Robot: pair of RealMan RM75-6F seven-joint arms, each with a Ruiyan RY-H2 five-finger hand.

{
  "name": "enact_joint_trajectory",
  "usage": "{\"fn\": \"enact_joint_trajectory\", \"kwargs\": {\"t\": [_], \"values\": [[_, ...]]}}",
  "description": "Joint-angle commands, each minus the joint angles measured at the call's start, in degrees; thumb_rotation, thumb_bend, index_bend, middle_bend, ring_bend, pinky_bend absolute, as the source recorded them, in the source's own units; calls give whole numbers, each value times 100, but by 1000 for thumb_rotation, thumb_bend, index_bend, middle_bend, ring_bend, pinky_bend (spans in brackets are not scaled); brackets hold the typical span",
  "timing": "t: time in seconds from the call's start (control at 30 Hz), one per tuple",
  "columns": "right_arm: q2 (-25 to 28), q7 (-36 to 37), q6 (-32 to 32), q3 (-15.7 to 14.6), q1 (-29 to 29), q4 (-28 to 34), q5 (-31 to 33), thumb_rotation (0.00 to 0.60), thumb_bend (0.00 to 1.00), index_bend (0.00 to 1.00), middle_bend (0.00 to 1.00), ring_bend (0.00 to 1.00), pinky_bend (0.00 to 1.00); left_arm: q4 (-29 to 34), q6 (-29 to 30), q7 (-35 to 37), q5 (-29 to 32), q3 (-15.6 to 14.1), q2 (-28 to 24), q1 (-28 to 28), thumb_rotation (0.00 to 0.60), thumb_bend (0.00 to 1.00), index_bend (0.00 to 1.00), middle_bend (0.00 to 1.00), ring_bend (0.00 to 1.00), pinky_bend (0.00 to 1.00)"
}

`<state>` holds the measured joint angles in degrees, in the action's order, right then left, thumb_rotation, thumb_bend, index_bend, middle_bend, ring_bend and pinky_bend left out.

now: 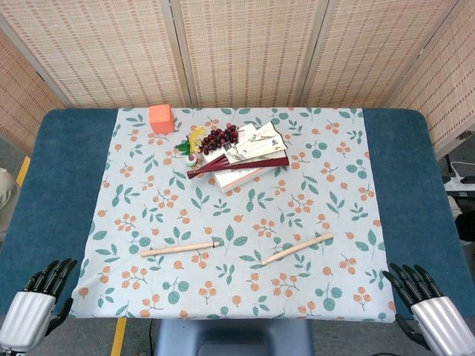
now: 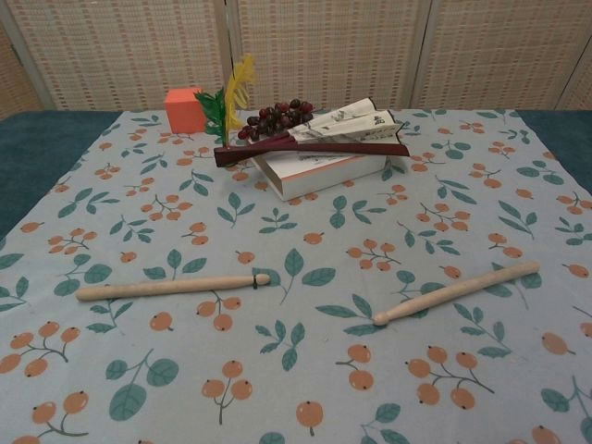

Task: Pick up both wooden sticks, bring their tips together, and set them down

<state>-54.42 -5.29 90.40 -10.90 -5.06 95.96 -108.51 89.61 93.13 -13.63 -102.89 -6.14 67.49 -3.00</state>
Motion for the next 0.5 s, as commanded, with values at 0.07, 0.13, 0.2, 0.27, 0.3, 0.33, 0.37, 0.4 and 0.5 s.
{"fn": "enact_joint_trajectory", "kwargs": {"t": [0.07,0.13,0.2,0.27,0.3,0.33,0.37,0.4,0.5], "values": [[1,80,79,26,-4,-21,-7,600,333,0,0,0,0,-12,-38,-26,23,6,26,11,600,433,43,101,116,282],[-6,99,97,43,-7,-33,14,600,333,0,0,0,0,-12,-83,-27,19,7,46,37,600,433,42,101,116,281],[-44,84,78,62,3,-43,33,600,333,0,0,0,0,-28,-142,-10,-36,-9,104,82,600,432,39,101,116,276],[-101,44,61,96,26,-60,30,600,333,0,0,0,0,-106,-194,52,-166,-20,221,164,600,433,39,105,112,264],[-151,-8,39,131,45,-63,45,600,333,0,0,0,0,-161,-251,43,-236,-24,326,217,600,436,41,113,107,255],[-176,-61,0,153,68,-52,56,600,333,0,0,0,0,-197,-304,-17,-309,-24,413,266,600,440,48,127,103,243],[-193,-122,-52,178,100,-21,67,600,333,0,0,0,0,-233,-353,-99,-400,-18,506,325,600,444,61,152,99,225],[-202,-185,-105,209,139,33,82,600,333,0,0,0,0,-270,-385,-190,-500,4,617,388,600,447,80,184,98,207],[-189,-364,-246,333,275,283,138,600,333,0,0,0,0,-455,-474,-513,-765,133,1097,588,600,451,127,301,127,181]]}}
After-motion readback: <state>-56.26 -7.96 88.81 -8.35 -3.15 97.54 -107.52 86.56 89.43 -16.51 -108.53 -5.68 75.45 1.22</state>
